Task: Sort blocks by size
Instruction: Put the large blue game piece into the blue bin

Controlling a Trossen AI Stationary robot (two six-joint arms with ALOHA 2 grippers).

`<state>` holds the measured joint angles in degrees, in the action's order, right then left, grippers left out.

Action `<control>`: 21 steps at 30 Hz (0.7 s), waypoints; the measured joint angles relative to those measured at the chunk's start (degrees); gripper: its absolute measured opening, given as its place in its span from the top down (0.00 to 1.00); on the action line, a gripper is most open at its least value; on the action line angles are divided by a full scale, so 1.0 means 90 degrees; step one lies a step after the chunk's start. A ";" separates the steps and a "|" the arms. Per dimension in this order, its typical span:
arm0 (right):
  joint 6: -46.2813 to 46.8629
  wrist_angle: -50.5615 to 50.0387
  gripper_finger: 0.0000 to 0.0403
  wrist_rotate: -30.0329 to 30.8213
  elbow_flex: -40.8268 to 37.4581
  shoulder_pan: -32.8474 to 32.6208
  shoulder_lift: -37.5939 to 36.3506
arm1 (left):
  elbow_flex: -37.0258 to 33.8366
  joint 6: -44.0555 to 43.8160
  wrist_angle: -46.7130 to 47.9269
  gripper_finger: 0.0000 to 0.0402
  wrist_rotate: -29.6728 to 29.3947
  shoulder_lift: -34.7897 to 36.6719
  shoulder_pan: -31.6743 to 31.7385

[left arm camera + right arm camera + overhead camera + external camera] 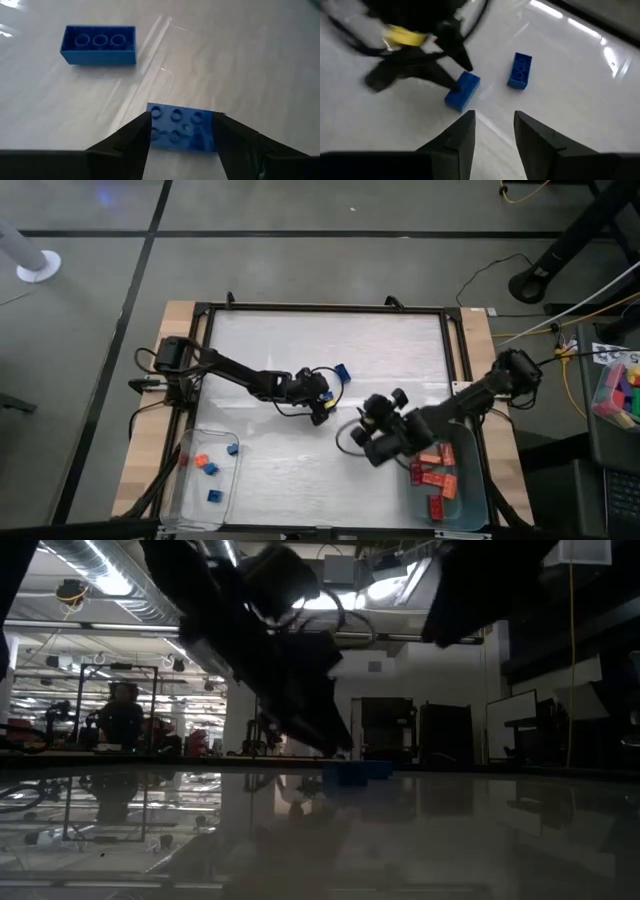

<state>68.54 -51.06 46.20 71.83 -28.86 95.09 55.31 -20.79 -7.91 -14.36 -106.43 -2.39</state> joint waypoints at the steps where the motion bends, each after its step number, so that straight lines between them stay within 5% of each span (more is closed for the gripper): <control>1: -0.0001 0.0189 0.66 -0.0062 -0.0086 0.0125 0.0000 | 0.0000 0.0022 0.0103 0.52 0.0001 0.0116 -0.0003; 12: -0.0683 0.3177 0.66 -0.0813 -0.0835 0.1087 0.0392 | 0.0001 0.0875 0.2047 0.52 -0.0035 0.1562 -0.0002; 21: -0.1001 0.4051 0.66 -0.2014 -0.0840 0.1643 0.1075 | 0.0007 0.1266 0.3053 0.52 -0.0190 0.1953 0.0009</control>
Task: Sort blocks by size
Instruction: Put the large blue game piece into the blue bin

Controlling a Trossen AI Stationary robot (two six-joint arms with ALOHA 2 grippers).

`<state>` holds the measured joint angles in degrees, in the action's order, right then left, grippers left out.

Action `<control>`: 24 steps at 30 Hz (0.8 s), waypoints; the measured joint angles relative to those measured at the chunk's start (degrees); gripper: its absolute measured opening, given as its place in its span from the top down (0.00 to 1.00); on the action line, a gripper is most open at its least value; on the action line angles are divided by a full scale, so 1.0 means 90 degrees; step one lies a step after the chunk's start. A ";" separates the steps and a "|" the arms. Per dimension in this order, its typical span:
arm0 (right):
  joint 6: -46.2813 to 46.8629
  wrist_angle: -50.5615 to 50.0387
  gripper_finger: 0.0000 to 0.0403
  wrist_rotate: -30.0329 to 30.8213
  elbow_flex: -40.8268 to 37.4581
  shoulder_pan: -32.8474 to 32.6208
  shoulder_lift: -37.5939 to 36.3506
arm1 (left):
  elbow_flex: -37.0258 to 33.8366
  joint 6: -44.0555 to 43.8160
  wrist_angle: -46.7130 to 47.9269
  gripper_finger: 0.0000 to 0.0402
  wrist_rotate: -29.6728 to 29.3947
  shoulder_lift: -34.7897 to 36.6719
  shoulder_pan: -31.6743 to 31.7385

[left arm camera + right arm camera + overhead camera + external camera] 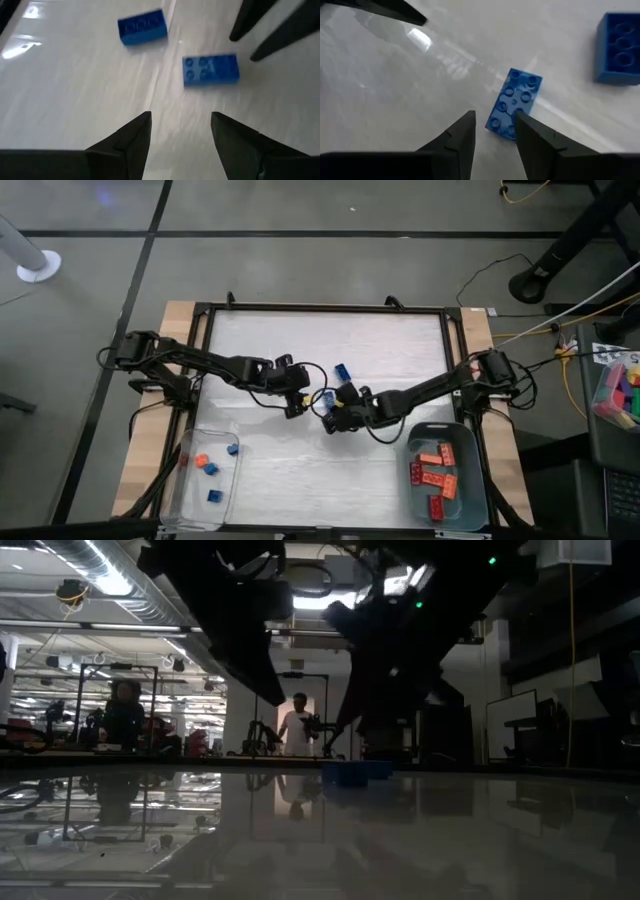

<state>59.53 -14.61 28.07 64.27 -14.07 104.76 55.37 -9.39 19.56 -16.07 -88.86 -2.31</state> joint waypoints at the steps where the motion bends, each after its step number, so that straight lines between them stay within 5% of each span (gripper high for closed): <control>1: -0.0002 0.0045 0.66 -0.0123 0.0000 0.0066 0.0053 | 0.0000 0.0059 0.0103 0.52 -0.0006 0.0000 0.0000; 10: 0.0010 0.0192 0.66 -0.0949 0.0000 0.0561 0.0270 | -0.0002 0.0082 0.0610 0.52 -0.0093 -0.0017 0.0000; 24: -0.0002 0.0113 0.66 -0.0705 0.0000 0.0654 0.0359 | -0.0002 0.0073 0.0589 0.52 -0.0095 -0.0019 0.0000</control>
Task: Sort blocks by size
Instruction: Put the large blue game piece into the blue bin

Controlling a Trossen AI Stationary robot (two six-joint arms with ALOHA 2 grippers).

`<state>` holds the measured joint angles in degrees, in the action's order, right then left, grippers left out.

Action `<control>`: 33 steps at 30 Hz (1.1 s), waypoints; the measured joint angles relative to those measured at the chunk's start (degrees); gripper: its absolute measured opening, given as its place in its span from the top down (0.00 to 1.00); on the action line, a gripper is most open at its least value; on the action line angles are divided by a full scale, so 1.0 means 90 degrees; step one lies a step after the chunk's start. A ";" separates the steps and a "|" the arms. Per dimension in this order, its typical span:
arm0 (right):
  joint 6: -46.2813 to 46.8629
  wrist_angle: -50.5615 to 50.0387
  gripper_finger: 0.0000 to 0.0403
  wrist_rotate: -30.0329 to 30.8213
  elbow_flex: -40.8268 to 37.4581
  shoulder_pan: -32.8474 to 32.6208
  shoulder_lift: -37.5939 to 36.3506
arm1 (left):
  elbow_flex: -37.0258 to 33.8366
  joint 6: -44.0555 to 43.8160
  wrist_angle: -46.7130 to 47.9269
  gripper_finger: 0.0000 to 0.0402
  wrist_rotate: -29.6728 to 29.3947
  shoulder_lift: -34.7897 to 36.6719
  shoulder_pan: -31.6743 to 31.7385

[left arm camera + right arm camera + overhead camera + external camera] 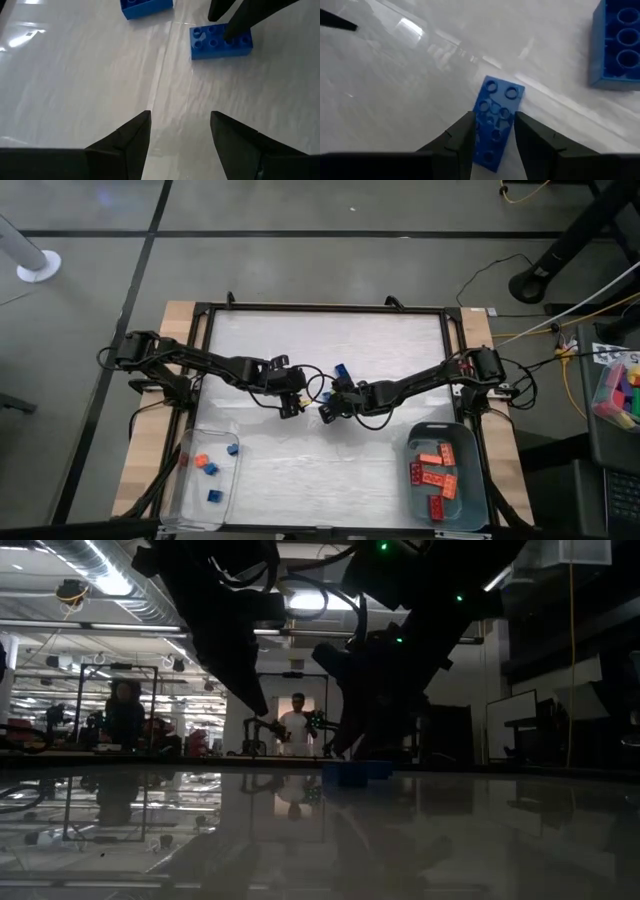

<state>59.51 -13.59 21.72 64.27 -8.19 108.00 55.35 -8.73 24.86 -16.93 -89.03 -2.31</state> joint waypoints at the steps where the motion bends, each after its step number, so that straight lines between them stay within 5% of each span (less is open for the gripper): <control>1: 0.0000 0.0031 0.66 0.0026 0.0000 0.0000 0.0009 | 0.0000 -0.0002 0.0000 0.52 0.0000 0.0000 0.0000; 33: 0.0024 0.0057 0.66 -0.0202 0.0000 0.0089 0.0030 | 0.0000 0.0022 0.0012 0.52 -0.0003 -0.0005 0.0000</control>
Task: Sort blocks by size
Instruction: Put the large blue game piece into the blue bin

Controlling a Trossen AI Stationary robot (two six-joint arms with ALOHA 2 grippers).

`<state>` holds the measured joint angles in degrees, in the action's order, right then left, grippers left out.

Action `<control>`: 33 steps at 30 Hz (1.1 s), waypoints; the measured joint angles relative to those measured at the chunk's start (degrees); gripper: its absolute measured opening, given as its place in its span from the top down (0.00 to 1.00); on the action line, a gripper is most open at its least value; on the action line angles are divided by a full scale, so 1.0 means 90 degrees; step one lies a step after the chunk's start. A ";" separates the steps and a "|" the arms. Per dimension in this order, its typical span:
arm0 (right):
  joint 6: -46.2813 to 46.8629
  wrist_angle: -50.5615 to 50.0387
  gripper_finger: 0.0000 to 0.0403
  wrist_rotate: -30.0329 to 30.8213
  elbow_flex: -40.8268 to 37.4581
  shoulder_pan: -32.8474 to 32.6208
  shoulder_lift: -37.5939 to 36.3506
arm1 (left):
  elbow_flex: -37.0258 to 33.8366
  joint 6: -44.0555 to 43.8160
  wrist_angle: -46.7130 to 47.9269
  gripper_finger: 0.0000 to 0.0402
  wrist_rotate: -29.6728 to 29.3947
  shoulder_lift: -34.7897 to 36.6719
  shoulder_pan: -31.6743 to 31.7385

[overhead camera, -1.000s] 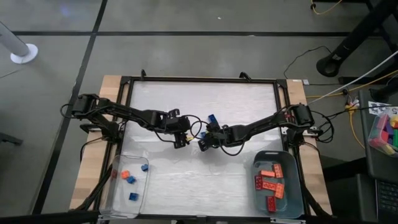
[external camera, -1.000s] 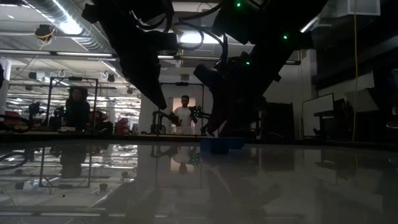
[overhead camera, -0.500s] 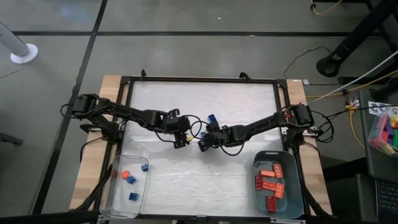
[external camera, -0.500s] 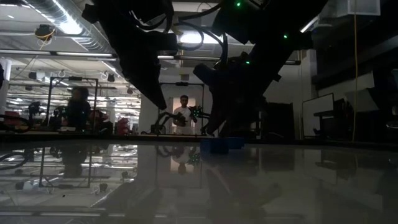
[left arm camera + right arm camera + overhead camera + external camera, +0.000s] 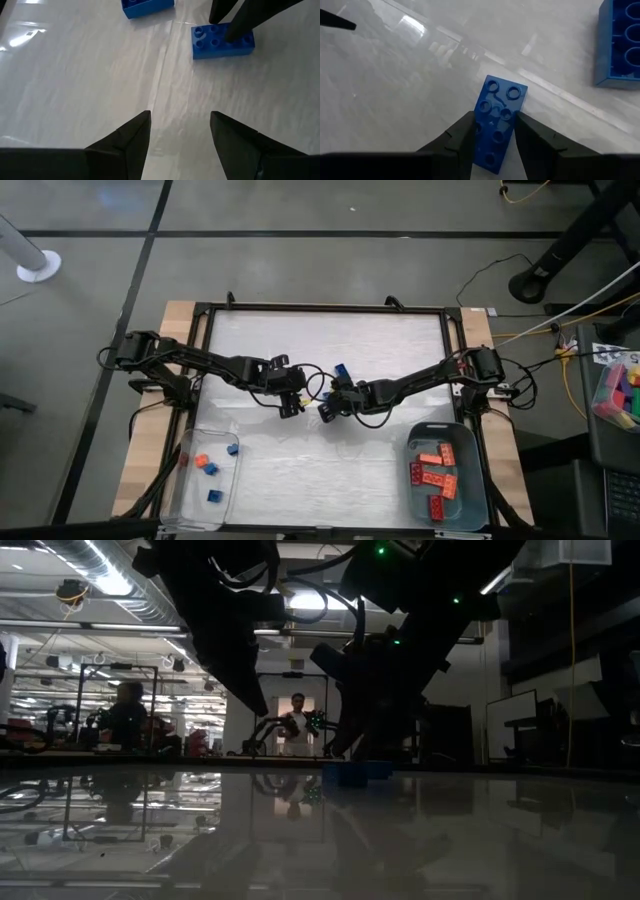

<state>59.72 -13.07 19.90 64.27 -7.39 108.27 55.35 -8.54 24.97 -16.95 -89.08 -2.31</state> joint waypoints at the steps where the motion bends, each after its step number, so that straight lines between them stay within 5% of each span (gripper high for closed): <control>1: -0.0001 -0.0001 0.66 0.0000 0.0000 -0.0004 0.0000 | 0.0000 0.0000 0.0002 0.52 -0.0016 0.0000 0.0000; 12: -0.0021 -0.0058 0.66 -0.0002 0.0000 -0.0008 0.0000 | -0.0152 0.0164 0.0726 0.55 -0.0169 0.1313 -0.0094; 33: -0.0117 -0.0017 0.66 -0.0226 0.0007 0.0074 0.0083 | -0.3332 -0.0711 0.0605 0.55 -0.0619 0.6491 -0.1180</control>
<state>58.67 -13.23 17.87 64.34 -6.72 109.01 25.37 -14.93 30.41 -22.52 -30.66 -12.92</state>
